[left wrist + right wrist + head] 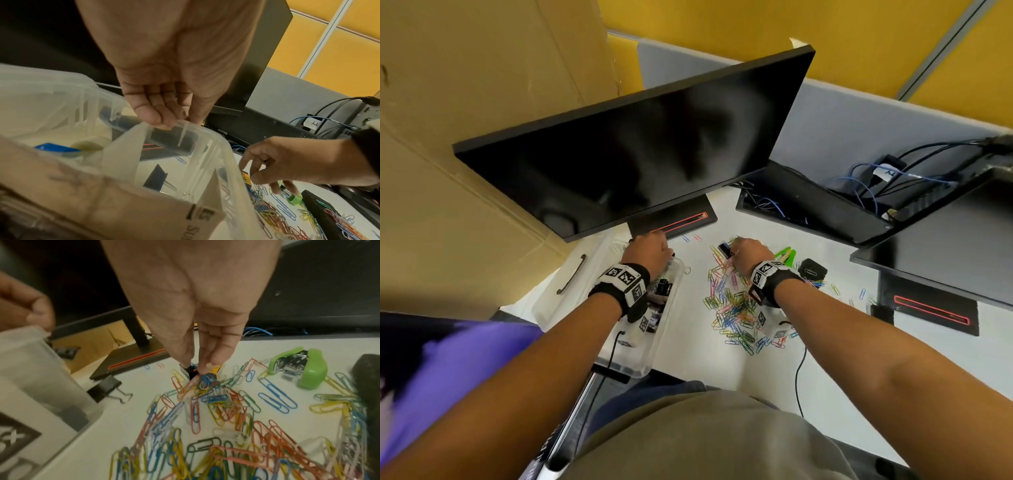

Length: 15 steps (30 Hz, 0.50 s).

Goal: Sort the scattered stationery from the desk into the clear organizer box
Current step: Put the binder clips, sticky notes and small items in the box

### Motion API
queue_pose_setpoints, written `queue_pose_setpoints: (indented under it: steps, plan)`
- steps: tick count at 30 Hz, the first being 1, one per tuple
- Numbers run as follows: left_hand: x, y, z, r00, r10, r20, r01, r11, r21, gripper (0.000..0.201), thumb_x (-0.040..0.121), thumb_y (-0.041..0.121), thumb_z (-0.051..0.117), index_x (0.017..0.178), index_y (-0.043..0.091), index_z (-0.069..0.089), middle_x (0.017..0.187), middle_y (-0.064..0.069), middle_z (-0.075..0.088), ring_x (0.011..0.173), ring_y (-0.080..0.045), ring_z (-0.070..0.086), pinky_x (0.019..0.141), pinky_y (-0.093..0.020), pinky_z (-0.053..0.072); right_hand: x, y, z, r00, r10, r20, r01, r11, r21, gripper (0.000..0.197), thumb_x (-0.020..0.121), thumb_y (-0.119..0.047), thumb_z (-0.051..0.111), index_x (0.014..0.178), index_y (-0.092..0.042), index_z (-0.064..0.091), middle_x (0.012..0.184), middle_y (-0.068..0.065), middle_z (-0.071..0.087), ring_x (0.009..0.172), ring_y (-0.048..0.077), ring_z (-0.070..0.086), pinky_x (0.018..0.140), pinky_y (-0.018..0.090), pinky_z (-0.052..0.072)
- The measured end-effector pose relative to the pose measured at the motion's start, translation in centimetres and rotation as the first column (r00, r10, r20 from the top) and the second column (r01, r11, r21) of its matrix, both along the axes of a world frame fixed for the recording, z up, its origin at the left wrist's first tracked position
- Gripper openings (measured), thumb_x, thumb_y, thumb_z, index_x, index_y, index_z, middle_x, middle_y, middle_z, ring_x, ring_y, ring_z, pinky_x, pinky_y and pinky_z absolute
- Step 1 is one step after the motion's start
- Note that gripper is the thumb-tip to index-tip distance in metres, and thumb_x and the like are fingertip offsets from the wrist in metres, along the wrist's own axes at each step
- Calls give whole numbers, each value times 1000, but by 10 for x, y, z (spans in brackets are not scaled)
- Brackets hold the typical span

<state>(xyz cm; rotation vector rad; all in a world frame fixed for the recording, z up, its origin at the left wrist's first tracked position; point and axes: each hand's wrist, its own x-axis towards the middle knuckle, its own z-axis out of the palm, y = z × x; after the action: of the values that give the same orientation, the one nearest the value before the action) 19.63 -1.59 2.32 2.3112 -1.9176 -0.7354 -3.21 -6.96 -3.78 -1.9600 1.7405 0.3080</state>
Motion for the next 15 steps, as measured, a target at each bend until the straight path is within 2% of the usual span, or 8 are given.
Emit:
queue_pose_setpoints:
  steps: [3,6,11,15]
  plan:
    - [-1,-1,-2,1000,-3,26,3,1000,-1,19,98,30,48,97,13,57,88,-5,60,86,-25,55,80,-37,49,6,-1,-8,997,83,-1,-83,996,10,38,95,-21,55,132,-17,49,126,13,52,111,35,58,86,42,47]
    - [-3,-4,-4,999,14,46,-14,1000,10,20,98,30,50,99,12,59,94,-9,65,92,-28,60,84,-39,51,11,-7,-12,982,181,-47,-181,983,13,47,93,-15,55,138,-20,42,126,14,46,101,38,61,81,42,49]
    - [-3,-5,-4,999,31,18,-31,1000,3,19,97,24,50,96,8,60,91,-12,67,88,-31,63,83,-41,53,11,-20,-17,946,308,-102,-308,951,17,47,93,-12,52,138,-16,41,124,13,44,102,37,61,83,44,50]
    - [0,-4,-2,995,81,-62,-81,997,-1,17,97,25,47,91,12,56,82,-8,64,79,-26,61,73,-34,50,9,-21,-22,944,322,-71,-324,946,-7,48,89,-21,64,133,-16,44,118,12,47,98,36,62,77,43,51]
